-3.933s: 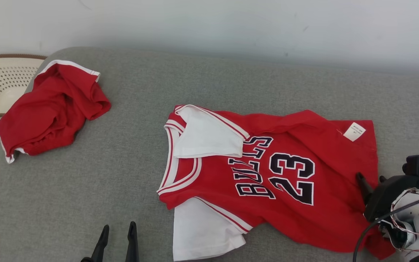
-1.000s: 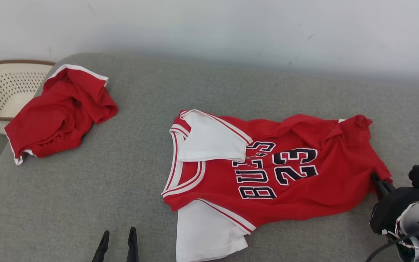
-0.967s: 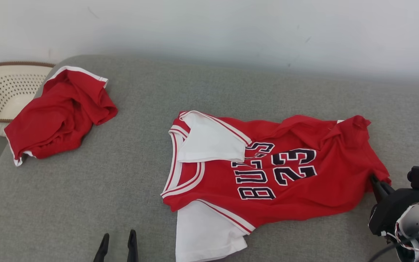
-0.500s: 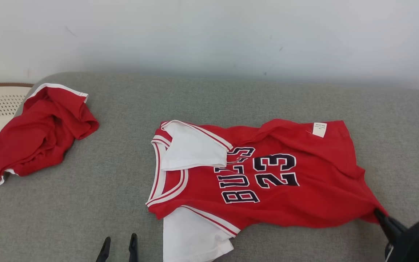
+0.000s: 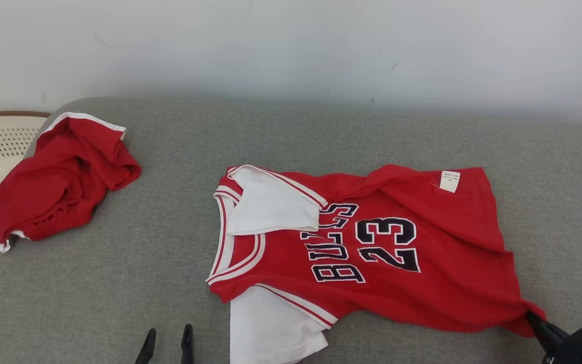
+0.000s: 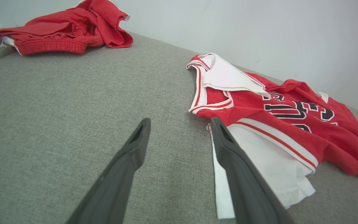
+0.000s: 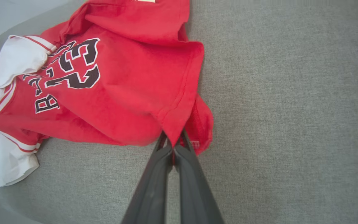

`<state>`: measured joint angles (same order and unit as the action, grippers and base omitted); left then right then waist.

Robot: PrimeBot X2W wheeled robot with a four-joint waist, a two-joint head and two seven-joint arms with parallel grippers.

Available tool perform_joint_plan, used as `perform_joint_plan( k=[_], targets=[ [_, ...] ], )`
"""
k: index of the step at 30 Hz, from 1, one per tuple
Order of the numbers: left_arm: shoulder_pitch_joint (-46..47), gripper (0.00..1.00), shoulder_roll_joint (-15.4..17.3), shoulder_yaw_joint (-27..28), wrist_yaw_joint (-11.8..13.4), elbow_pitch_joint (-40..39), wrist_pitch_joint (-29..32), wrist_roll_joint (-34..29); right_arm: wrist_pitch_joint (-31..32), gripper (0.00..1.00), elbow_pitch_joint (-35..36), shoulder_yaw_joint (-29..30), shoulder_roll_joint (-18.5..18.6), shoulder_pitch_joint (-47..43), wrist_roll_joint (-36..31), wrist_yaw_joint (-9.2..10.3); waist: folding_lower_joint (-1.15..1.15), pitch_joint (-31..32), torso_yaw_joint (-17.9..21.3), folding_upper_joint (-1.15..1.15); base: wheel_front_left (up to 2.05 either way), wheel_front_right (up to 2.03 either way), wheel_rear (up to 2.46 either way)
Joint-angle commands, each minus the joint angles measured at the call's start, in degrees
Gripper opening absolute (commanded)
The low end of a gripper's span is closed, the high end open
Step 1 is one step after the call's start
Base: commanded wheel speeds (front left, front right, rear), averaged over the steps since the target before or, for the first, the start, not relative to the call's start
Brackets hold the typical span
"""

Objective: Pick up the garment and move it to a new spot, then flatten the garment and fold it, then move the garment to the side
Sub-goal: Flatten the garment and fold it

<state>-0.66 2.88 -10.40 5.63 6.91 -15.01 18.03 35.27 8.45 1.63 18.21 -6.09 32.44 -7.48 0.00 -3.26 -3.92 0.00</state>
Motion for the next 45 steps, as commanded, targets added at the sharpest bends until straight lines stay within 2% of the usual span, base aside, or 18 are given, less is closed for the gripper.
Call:
perform_joint_plan(
  k=[1,6,17,18,20,23,32,39,45],
  targets=[
    [0.5,1.00,0.0,-0.1,-0.1,0.0,-0.2,0.0,-0.9,0.00,-0.9,0.0,0.3,1.6,-1.0,-0.03,0.00,-0.1,-0.5,0.00,0.00,0.00,0.00],
    [0.3,1.00,0.0,0.0,-0.1,-0.1,-0.2,-0.3,-4.3,0.00,-6.7,-0.1,0.5,6.0,-2.9,-0.03,0.00,-0.6,-1.4,0.00,0.00,0.00,0.00],
    [1.0,1.00,0.0,0.2,-0.1,0.1,-0.2,-0.3,-12.0,0.00,-25.0,-3.6,3.3,17.7,-4.8,-0.03,0.00,-1.2,-3.3,0.00,0.00,0.00,0.00],
    [0.7,1.00,0.0,0.3,0.0,0.1,-0.2,-0.2,-12.7,0.26,-25.9,-4.0,3.5,18.3,-4.6,-0.03,0.00,-1.1,-3.3,0.00,0.00,0.00,0.00],
    [0.2,1.00,0.0,0.5,0.2,0.0,-0.2,-0.1,-14.8,1.00,-27.0,-4.3,3.9,18.6,-5.0,-0.03,0.00,-0.8,-3.2,0.00,0.00,0.00,0.00],
    [-0.8,1.00,0.0,0.8,0.5,-0.3,-0.2,0.0,-17.5,1.00,-27.0,-4.4,4.3,18.1,-5.8,-0.03,0.00,-0.4,-2.7,0.00,0.00,0.00,0.00],
    [-1.1,1.00,0.0,1.5,0.7,-1.0,-0.2,0.0,-23.3,1.00,-24.0,0.8,3.9,15.3,-8.0,-0.03,0.00,0.0,0.0,0.00,0.00,0.00,0.00],
    [-0.6,1.00,0.0,1.8,0.5,-1.5,-0.2,-0.7,-30.5,1.00,-17.9,6.8,0.8,11.3,-10.9,-0.03,0.00,0.1,1.4,0.00,0.00,0.00,0.00],
    [-1.2,1.00,0.0,2.3,0.7,-2.3,-0.2,-0.8,-36.4,1.00,-10.9,9.2,-2.9,5.5,-15.3,-0.03,0.00,0.3,2.3,0.00,0.00,0.00,0.00]
  ],
)
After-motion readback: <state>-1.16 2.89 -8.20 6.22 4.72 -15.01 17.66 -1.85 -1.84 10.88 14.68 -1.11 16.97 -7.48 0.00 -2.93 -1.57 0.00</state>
